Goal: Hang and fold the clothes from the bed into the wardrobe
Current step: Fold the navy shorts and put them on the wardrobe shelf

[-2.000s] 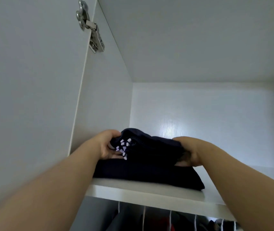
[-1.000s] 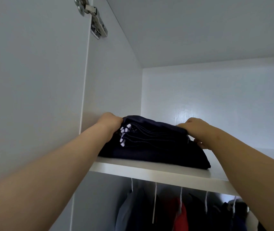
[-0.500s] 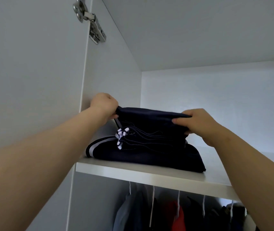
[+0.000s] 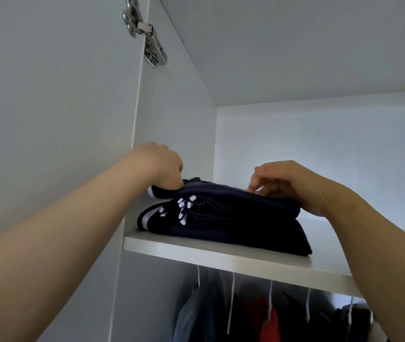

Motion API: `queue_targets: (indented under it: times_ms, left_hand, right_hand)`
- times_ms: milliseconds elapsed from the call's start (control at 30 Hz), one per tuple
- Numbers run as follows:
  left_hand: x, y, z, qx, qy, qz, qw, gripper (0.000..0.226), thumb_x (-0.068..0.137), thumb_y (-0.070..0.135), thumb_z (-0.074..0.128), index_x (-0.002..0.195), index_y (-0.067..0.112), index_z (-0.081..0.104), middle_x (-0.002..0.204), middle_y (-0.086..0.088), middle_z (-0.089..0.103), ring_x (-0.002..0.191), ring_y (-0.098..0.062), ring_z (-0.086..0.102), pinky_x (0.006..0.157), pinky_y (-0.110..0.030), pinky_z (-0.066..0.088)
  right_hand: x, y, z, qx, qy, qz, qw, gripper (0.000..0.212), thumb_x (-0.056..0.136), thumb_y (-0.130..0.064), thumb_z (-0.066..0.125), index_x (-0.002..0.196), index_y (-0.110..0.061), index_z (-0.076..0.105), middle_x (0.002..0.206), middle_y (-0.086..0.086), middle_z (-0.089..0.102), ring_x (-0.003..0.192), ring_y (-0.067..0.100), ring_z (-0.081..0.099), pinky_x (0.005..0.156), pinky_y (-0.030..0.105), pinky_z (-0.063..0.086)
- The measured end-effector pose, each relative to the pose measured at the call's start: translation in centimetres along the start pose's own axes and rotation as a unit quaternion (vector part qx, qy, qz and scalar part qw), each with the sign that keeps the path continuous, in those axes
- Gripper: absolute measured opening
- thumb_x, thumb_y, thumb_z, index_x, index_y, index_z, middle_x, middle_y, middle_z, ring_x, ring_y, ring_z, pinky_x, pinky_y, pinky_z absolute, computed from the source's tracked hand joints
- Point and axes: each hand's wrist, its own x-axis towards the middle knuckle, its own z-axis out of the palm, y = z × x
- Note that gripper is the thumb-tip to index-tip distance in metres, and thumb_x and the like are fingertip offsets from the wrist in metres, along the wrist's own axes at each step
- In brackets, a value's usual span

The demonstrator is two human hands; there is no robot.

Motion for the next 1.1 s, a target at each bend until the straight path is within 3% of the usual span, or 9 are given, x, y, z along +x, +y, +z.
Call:
queue_targets:
  times_ms: [100, 167, 233, 467, 567, 700, 867, 967, 1100]
  left_hand:
    - [-0.7, 0.2, 0.7, -0.230, -0.013, 0.129, 0.965, 0.040, 0.076, 0.069, 0.051, 0.105, 0.041, 0.054, 0.124, 0.008, 0.050, 0.121, -0.015, 0.044, 0.102, -0.034, 0.035]
    - [-1.2, 0.7, 1.4, -0.347, -0.103, 0.213, 0.908, 0.030, 0.074, 0.052, 0.069, 0.096, 0.041, 0.052, 0.099, 0.019, 0.060, 0.093, 0.000, 0.059, 0.081, -0.015, 0.045]
    - [-0.7, 0.8, 2.5, -0.334, -0.085, 0.240, 0.907, 0.028, 0.075, 0.030, 0.075, 0.084, 0.038, 0.050, 0.078, 0.019, 0.059, 0.066, 0.003, 0.058, 0.057, -0.011, 0.042]
    - [2.1, 2.6, 3.0, -0.178, 0.201, 0.201, 0.942, 0.022, 0.079, 0.000, 0.049, 0.094, 0.016, 0.055, 0.082, 0.004, 0.040, 0.082, -0.021, 0.047, 0.066, -0.029, 0.034]
    - [2.2, 3.2, 4.1, -0.164, 0.151, 0.203, 0.953, 0.030, 0.077, -0.002, 0.049, 0.100, 0.016, 0.059, 0.092, -0.003, 0.051, 0.088, -0.021, 0.052, 0.071, -0.029, 0.041]
    - [1.5, 2.4, 3.9, -0.333, -0.011, 0.169, 0.928, 0.019, 0.069, 0.006, 0.062, 0.074, 0.024, 0.059, 0.061, 0.012, 0.059, 0.048, 0.004, 0.052, 0.045, -0.011, 0.036]
    - [0.5, 1.5, 3.1, -0.406, -0.120, 0.174, 0.889, 0.027, 0.066, 0.051, 0.075, 0.070, 0.028, 0.062, 0.057, 0.012, 0.063, 0.060, -0.009, 0.059, 0.064, -0.024, 0.045]
    - [0.5, 1.8, 4.7, -0.423, -0.075, 0.176, 0.886, 0.022, 0.075, 0.020, 0.076, 0.080, 0.022, 0.055, 0.055, 0.008, 0.061, 0.052, -0.014, 0.057, 0.055, -0.021, 0.045]
    - [1.7, 1.9, 5.0, -0.347, 0.078, 0.154, 0.922, 0.029, 0.074, 0.013, 0.075, 0.068, 0.027, 0.050, 0.065, 0.010, 0.057, 0.057, -0.008, 0.054, 0.050, -0.012, 0.039]
  right_hand:
    - [0.1, 0.1, 0.7, -0.071, -0.068, 0.022, 0.995, 0.021, 0.066, -0.031, 0.074, 0.086, -0.025, 0.069, 0.085, -0.008, 0.070, 0.072, 0.007, 0.066, 0.061, 0.016, 0.049]
    - [0.3, 0.3, 1.1, -0.137, -0.102, 0.052, 0.984, 0.032, 0.067, -0.026, 0.081, 0.095, -0.029, 0.066, 0.094, -0.008, 0.069, 0.078, 0.007, 0.068, 0.065, 0.017, 0.052]
    - [0.6, 0.5, 1.4, -0.174, -0.096, 0.051, 0.979, 0.029, 0.070, -0.020, 0.078, 0.094, -0.030, 0.064, 0.097, -0.007, 0.067, 0.081, 0.008, 0.067, 0.069, 0.019, 0.053]
    - [1.9, 0.8, 2.0, -0.233, 0.097, -0.090, 0.963, 0.020, 0.073, -0.013, 0.075, 0.076, -0.028, 0.062, 0.074, -0.011, 0.066, 0.067, 0.003, 0.060, 0.063, 0.013, 0.045]
    - [2.1, 1.3, 2.1, -0.278, 0.058, -0.067, 0.956, 0.016, 0.075, -0.017, 0.075, 0.082, -0.026, 0.064, 0.080, -0.011, 0.066, 0.075, 0.006, 0.061, 0.070, 0.015, 0.046]
    - [1.3, 0.8, 1.3, -0.169, 0.004, 0.019, 0.985, 0.021, 0.074, -0.043, 0.069, 0.078, -0.023, 0.075, 0.080, -0.005, 0.072, 0.076, 0.011, 0.066, 0.076, 0.024, 0.050]
    - [1.3, 0.7, 1.2, -0.147, -0.024, 0.034, 0.988, 0.011, 0.076, -0.037, 0.071, 0.080, -0.027, 0.073, 0.081, -0.011, 0.071, 0.075, 0.005, 0.065, 0.072, 0.020, 0.047]
    - [1.3, 0.9, 1.8, -0.220, -0.114, 0.066, 0.966, 0.031, 0.072, -0.021, 0.078, 0.096, -0.034, 0.062, 0.097, -0.013, 0.066, 0.085, 0.007, 0.065, 0.075, 0.020, 0.052]
    - [1.7, 1.2, 2.5, -0.247, -0.006, 0.016, 0.969, 0.027, 0.076, -0.012, 0.074, 0.097, -0.022, 0.060, 0.098, -0.003, 0.066, 0.086, 0.016, 0.063, 0.081, 0.029, 0.051]
